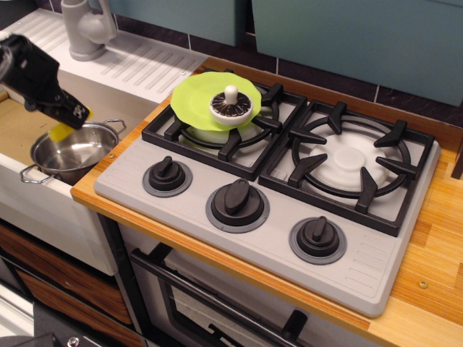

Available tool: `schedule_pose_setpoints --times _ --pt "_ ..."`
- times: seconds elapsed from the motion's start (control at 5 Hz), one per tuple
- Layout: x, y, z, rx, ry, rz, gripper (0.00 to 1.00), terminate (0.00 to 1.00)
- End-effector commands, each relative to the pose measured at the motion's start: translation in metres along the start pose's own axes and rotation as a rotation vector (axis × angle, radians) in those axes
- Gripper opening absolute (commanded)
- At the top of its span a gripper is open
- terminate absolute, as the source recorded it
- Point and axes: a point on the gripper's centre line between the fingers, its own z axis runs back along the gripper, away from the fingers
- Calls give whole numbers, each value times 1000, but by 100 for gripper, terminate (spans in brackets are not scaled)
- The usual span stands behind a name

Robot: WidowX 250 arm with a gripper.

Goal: Put mushroom on plate and fry in pot or pan in sink

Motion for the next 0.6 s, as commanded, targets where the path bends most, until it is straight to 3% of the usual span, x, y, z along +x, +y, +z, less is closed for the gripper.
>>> schedule_pose_setpoints --times 0.0,0.4 --pt "6 -6 12 60 -13 -30 100 0" --pt "18 -17 38 119 27 -23 100 0"
